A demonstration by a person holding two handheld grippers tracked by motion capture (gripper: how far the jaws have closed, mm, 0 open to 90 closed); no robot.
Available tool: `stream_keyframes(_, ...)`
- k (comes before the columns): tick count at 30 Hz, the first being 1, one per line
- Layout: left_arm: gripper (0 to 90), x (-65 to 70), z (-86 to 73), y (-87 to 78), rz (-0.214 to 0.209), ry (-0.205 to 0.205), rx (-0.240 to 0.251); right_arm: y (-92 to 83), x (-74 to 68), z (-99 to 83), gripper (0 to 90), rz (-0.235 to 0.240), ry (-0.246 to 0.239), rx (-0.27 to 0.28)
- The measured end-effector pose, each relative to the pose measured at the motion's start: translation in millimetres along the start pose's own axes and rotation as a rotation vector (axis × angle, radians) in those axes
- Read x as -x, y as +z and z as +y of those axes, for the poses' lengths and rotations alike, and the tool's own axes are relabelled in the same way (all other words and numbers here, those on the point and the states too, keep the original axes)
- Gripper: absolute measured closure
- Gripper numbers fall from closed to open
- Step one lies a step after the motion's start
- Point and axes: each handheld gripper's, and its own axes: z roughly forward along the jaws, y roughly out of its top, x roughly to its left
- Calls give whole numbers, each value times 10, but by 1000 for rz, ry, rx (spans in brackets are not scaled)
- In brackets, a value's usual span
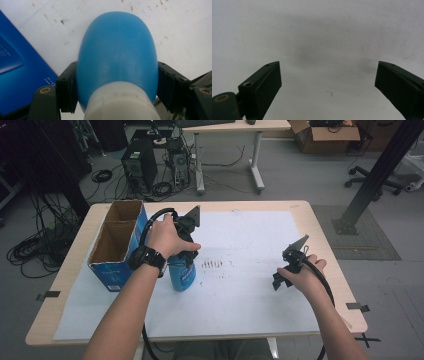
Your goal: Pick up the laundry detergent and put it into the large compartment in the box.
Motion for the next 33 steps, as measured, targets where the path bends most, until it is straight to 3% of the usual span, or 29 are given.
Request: stream_keyframes(33, 370, -25, 8, -10, 7, -10, -3, 6, -1, -6, 70, 3, 1, 1)
